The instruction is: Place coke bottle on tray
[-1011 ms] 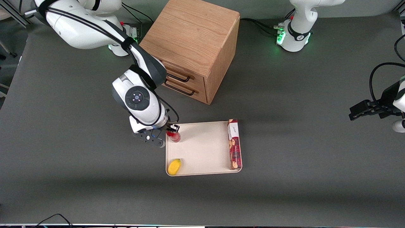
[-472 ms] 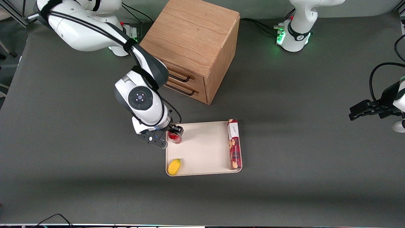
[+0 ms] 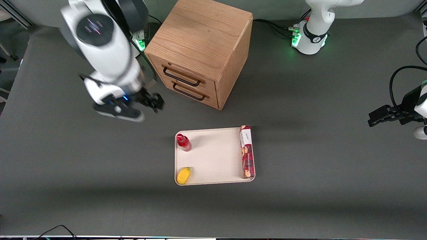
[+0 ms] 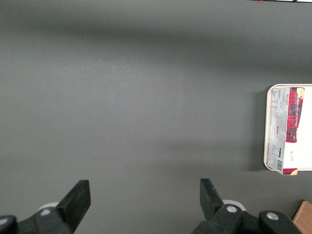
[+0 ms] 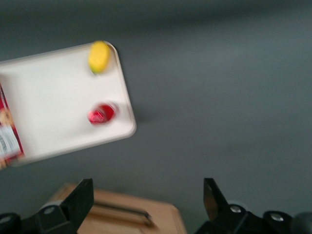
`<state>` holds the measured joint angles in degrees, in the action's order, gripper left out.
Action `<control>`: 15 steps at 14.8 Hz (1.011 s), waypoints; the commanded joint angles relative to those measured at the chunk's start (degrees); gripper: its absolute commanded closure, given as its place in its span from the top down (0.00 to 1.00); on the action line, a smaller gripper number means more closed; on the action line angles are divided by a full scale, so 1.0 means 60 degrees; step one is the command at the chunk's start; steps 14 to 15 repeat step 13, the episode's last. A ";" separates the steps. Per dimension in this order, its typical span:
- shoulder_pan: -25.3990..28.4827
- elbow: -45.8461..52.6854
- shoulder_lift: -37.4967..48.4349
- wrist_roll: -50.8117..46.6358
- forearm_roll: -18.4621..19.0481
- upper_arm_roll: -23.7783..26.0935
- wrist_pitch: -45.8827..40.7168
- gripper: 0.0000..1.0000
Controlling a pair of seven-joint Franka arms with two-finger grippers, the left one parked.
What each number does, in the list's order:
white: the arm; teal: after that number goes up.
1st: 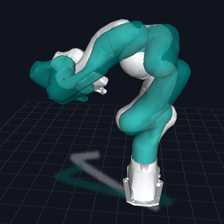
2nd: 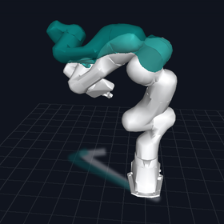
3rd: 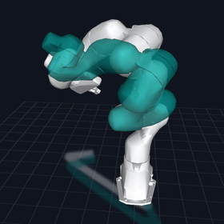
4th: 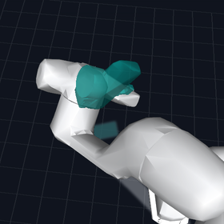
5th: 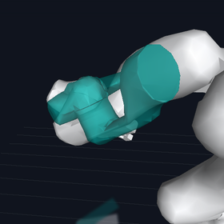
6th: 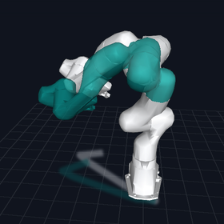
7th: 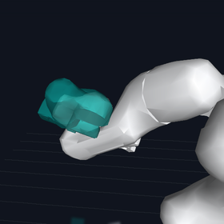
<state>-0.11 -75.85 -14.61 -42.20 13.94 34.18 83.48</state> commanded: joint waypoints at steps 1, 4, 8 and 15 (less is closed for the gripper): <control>-0.0231 -0.0614 0.1873 0.2308 -0.1453 -0.1631 -0.0947 1.00; -0.0187 -0.2132 0.3601 0.4711 -0.2292 -0.3771 -0.0893 1.00; -0.0172 -0.4464 0.4572 0.5596 -0.2440 -0.5065 0.0629 1.00; -0.0114 -0.2832 0.3566 0.5626 -0.2660 -0.5051 0.0166 1.00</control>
